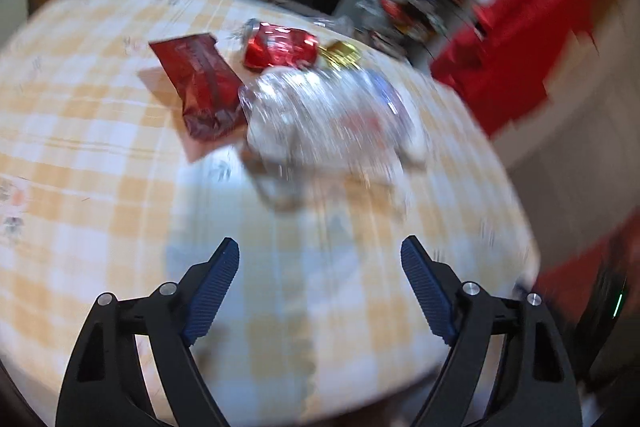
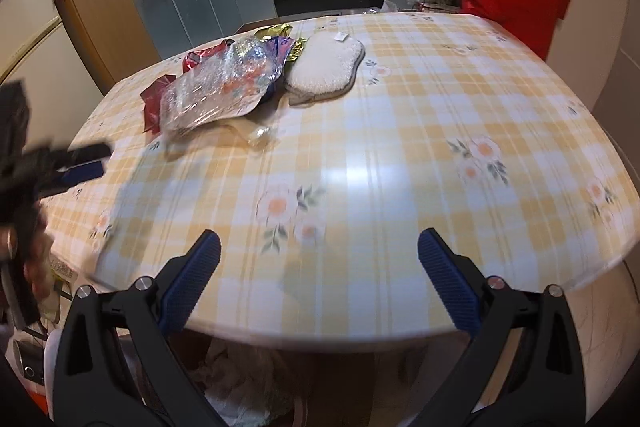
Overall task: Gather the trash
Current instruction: 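Grasp the clear plastic container on the table with the left tool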
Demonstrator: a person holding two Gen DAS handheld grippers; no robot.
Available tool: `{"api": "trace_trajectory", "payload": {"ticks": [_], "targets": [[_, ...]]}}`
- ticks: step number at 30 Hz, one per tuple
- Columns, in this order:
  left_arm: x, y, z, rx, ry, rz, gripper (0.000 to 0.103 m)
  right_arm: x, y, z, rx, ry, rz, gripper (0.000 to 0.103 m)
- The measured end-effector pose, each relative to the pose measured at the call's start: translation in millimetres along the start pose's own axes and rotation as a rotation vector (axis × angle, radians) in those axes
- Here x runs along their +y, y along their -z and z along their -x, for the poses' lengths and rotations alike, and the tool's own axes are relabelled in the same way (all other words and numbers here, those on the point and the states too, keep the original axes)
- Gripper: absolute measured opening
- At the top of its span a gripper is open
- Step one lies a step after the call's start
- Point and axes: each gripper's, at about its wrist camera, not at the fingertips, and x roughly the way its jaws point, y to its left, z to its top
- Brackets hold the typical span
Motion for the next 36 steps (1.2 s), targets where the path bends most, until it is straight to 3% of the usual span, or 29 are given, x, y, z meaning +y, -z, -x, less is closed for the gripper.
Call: {"api": "trace_trajectory", "payload": {"ticks": [3,6,12,15,16,17,22,27,30,36], "targets": [[15.0,-31.1,-34.9,-0.002,0.023,0.133,0.078,0.8,-20.6,-20.8,0.015,-0.007,0.035,0.097],[33.6,-41.8,-57.4,0.026,0.072,0.300,0.078,1.4,-39.1,-34.6,0.009,-0.001,0.072,0.097],[45.1,-50.7,-79.3,0.032,0.128,0.408,0.076,-5.8,-55.6,-52.5,0.012,-0.003,0.081,0.097],[41.3,-52.7,-84.5,0.033,0.138,0.402,0.074,-11.2,-57.5,-58.0,0.017,0.001,0.068,0.097],[39.5,-53.4,-86.1,0.035,0.135,0.395,0.071,-13.7,-58.3,-60.1,0.022,-0.002,0.059,0.097],[38.9,-53.5,-86.6,0.037,0.129,0.392,0.061,-15.5,-58.6,-62.0,0.024,-0.003,0.053,0.097],[33.1,-50.1,-73.1,0.022,0.092,0.352,0.055,-22.5,-63.5,-68.4,0.034,0.002,0.039,0.097],[35.6,-43.9,-42.2,0.008,0.155,0.350,0.037,-22.3,-71.9,-74.4,0.039,0.000,0.037,0.097],[30.5,-38.9,-22.8,-0.002,0.126,0.284,0.035,-20.3,-75.4,-74.6,0.036,-0.017,0.025,0.097],[26.6,-29.9,-7.5,0.062,0.067,0.195,0.037,-7.6,-74.8,-75.0,0.045,-0.033,0.038,0.097]]}}
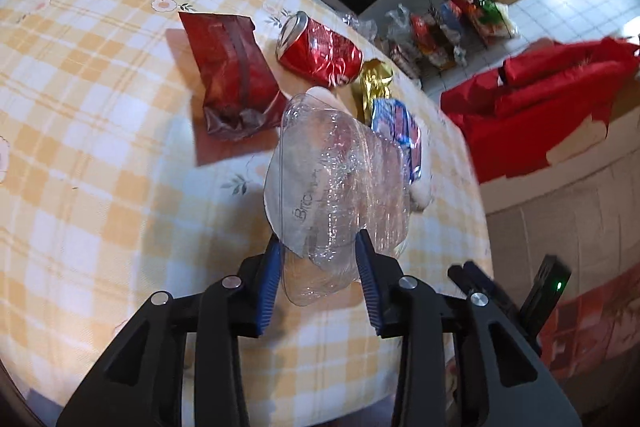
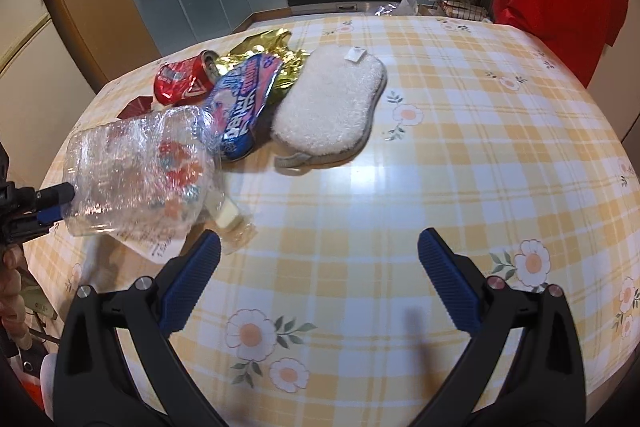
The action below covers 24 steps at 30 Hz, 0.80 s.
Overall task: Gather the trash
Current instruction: 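Grasp the clear plastic container on the table with the left tool, then lift the clear container with the left tool while the right tool reaches toward the flower-printed package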
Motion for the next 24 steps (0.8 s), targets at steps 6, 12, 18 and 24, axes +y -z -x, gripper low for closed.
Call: {"api": "trace_trajectory", "payload": {"ticks": [6,12,18,24], "targets": [[1.9,5.4,14.5,0.016,0.033,-0.004,0.040,17.3,7.5,-2.8,0.022,-0.026,0.017,0.097],[4.7,11.4,18.7,0.034,0.111,0.075,0.049,40.5,17.9,-12.7,0.062,-0.050,0.049,0.097],[-1.7,15.8,17.2,0.042,0.107,0.076,0.049,56.4,23.3,-29.1,0.082,-0.054,0.042,0.097],[2.2,16.5,15.1,0.066,0.124,0.116,0.049,80.6,30.2,-48.7,0.124,0.046,0.168,0.097]]}}
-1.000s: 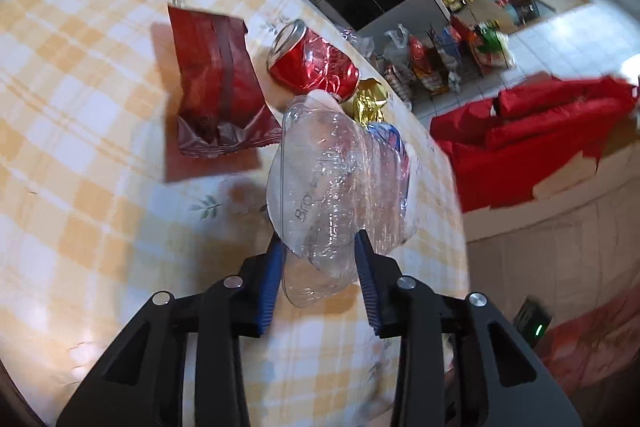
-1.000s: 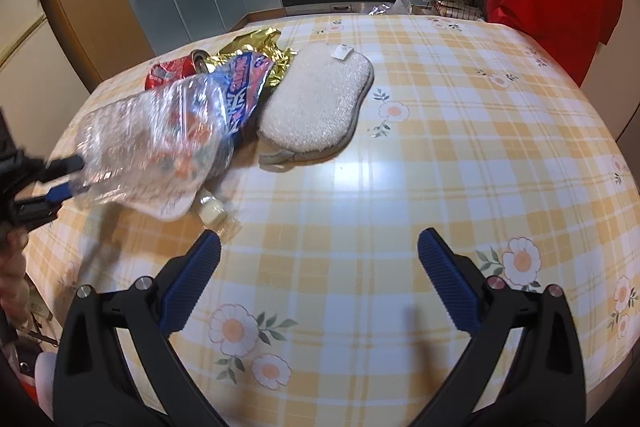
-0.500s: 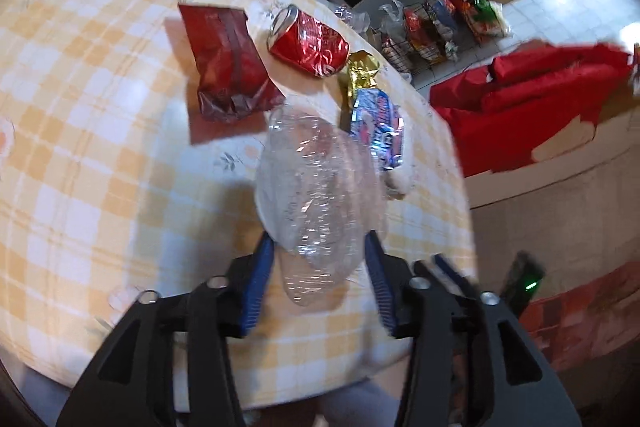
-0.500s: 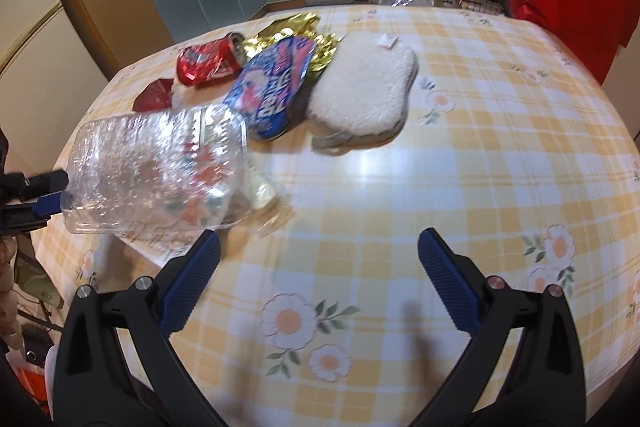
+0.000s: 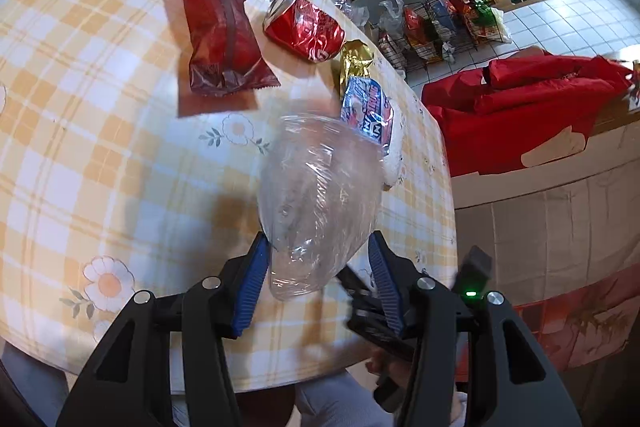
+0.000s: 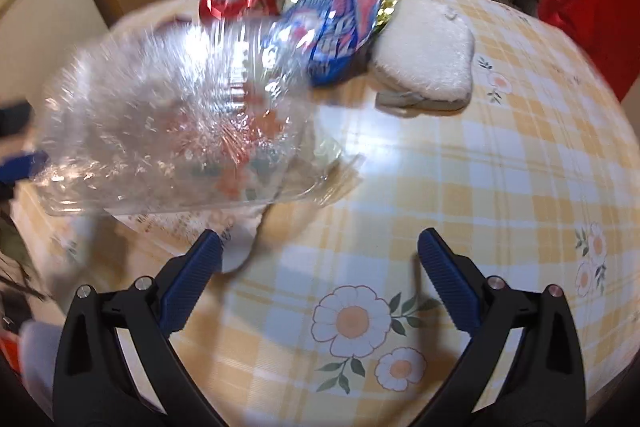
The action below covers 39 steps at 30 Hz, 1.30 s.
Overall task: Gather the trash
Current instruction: 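Lift the clear container with the left tool while the right tool reaches toward the flower-printed package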
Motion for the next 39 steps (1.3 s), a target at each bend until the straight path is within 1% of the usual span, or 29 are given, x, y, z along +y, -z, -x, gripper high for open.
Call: {"api": "trace_trajectory", "payload": {"ticks": [5,11,17,20,24,26,32,34,36,37,38,39], "targets": [[3.1,1.8,2.9,0.006,0.009,0.025,0.050,2.3,0.5,-1.9,-0.010,0.005,-0.007,0.097],[7.1,8.4,2.8,0.039,0.033,0.070,0.063,5.8,0.4,-2.1,-0.010,0.017,0.007,0.097],[28.4,16.3,-4.6,0.062,0.032,0.165,0.069,5.8,1.8,-3.9,-0.005,0.020,0.002,0.098],[41.5,21.4,-12.8,0.096,0.036,0.209,0.071,7.5,1.9,-4.6,-0.006,0.027,0.008,0.098],[58.4,26.7,-19.2,0.119,0.060,0.282,0.071,8.3,1.8,-5.1,-0.003,0.030,0.010,0.098],[63.3,30.7,-22.6,0.134,0.095,0.319,0.071,8.6,2.1,-5.3,-0.005,0.034,0.009,0.098],[53.6,33.2,-24.0,0.122,0.133,0.294,0.071,9.6,4.2,-3.9,-0.014,0.034,0.009,0.098],[48.4,32.0,-27.7,0.121,0.157,0.285,0.071,9.5,4.3,-3.9,-0.015,0.034,0.010,0.098],[44.5,29.0,-32.5,0.101,0.188,0.269,0.071,9.3,4.7,-3.6,-0.018,0.033,0.012,0.098],[41.5,27.4,-35.7,0.090,0.189,0.253,0.071,9.0,5.5,-3.5,-0.020,0.033,0.012,0.098],[38.0,26.2,-38.7,0.079,0.180,0.235,0.066,9.0,5.7,-3.4,-0.022,0.032,0.013,0.098],[36.5,24.5,-41.3,0.070,0.168,0.223,0.054,9.0,6.0,-3.2,-0.022,0.032,0.012,0.098]]}}
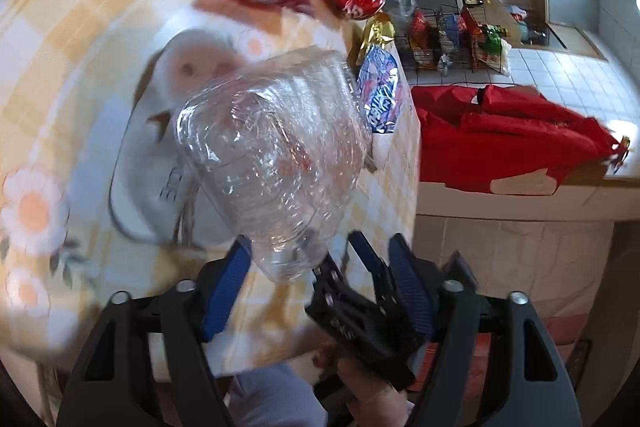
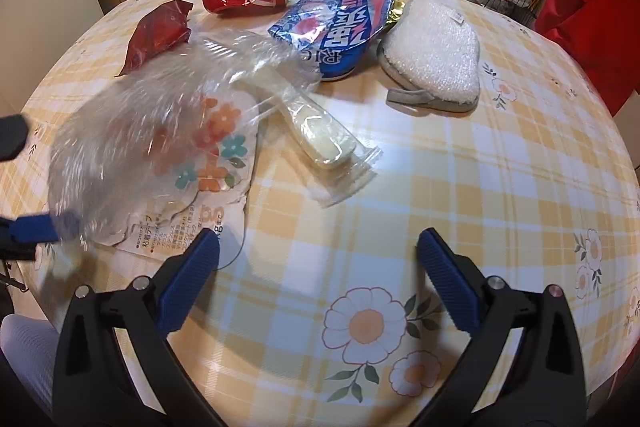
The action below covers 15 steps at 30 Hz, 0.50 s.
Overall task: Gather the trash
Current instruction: 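Lift the clear container with the left tool while the right tool reaches toward the flower-printed package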
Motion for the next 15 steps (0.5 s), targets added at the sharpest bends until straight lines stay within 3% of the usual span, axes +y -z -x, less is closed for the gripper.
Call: {"api": "trace_trajectory", "payload": {"ticks": [1,2,6,8,15], "targets": [[-0.4,-1.3,-2.4,-0.003,-0.010,-0.001,0.047,0.0,0.0,0.1,0.000,0.000,0.000,0.098],[0.2,-3.4,-4.8,-0.002,-0.016,0.004,0.033,0.0,0.0,0.1,0.000,-0.001,0.000,0.098],[1.1,-10.8,-6.7,-0.025,-0.014,0.004,0.029,0.1,0.2,-0.1,-0.002,-0.005,0.006,0.098],[-7.5,-12.5,-1.9,-0.061,-0.017,-0.049,0.026,0.1,0.2,0.0,-0.003,-0.006,0.004,0.098],[-68.7,-7.4,37.6,-0.178,0.099,-0.322,0.016,1.5,-1.7,1.5,0.003,-0.014,0.004,0.097]]}}
